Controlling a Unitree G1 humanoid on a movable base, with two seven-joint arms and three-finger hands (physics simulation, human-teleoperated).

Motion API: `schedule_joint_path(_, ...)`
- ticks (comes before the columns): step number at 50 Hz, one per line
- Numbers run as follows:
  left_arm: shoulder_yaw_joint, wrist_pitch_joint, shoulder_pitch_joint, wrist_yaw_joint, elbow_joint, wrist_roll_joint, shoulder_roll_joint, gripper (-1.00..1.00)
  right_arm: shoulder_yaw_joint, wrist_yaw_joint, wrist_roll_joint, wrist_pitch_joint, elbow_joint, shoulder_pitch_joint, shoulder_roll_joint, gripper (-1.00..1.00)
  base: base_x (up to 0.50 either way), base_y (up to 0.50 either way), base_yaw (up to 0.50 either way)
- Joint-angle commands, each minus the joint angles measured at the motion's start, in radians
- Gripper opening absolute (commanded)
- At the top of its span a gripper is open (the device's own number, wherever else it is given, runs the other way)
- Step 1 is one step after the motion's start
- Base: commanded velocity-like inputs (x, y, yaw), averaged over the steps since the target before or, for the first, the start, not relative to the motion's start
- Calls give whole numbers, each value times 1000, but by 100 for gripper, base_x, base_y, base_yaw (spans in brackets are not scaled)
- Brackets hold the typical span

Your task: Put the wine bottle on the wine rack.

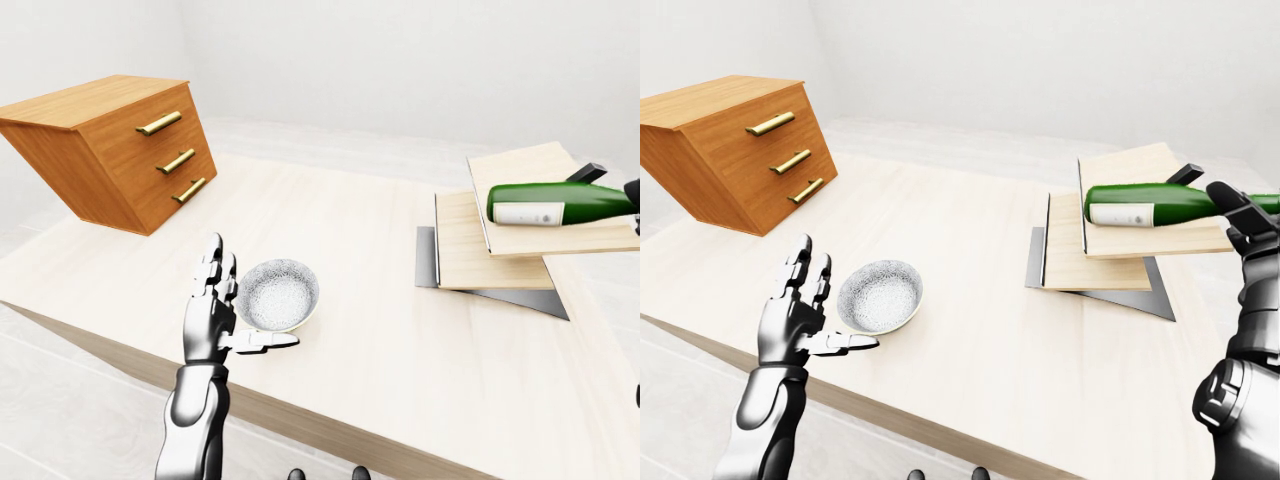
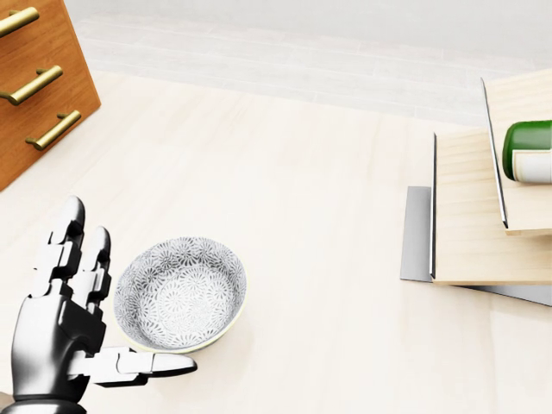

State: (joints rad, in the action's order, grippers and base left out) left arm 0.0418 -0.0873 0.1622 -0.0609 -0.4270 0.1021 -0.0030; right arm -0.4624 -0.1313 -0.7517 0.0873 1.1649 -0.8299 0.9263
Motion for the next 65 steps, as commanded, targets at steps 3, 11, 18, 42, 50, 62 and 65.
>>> schedule_joint_path(3, -7, 0, -6, 3, 18, -4, -2, 100, 36, 52, 36, 0, 28, 59, 28, 100, 0, 0, 0)
schedule_joint_path(11, -6, 0, -9, 3, 27, -2, 0, 100, 26, 48, 23, 0, 31, 78, 38, 100, 0, 0, 0)
schedule_joint_path(18, -5, 1, -2, 3, 32, 2, 0, 100, 21, 42, 16, 0, 36, 100, 44, 100, 0, 0, 0)
schedule_joint_path(42, -11, 4, -8, 4, 41, -1, 0, 100, -25, 1, -58, 0, 27, 206, 99, 100, 0, 0, 0)
schedule_joint_path(50, -11, 15, -8, 3, 53, 0, 0, 100, -39, -9, -87, 0, 2, 237, 129, 100, 0, 0, 0)
schedule_joint_path(62, -11, 19, -12, 2, 58, 3, 1, 100, -74, -14, -138, 0, -76, 299, 170, 100, 0, 0, 0)
schedule_joint_path(65, -9, 16, -8, 1, 51, 6, 2, 100, -83, -8, -149, 0, -97, 312, 181, 100, 0, 0, 0)
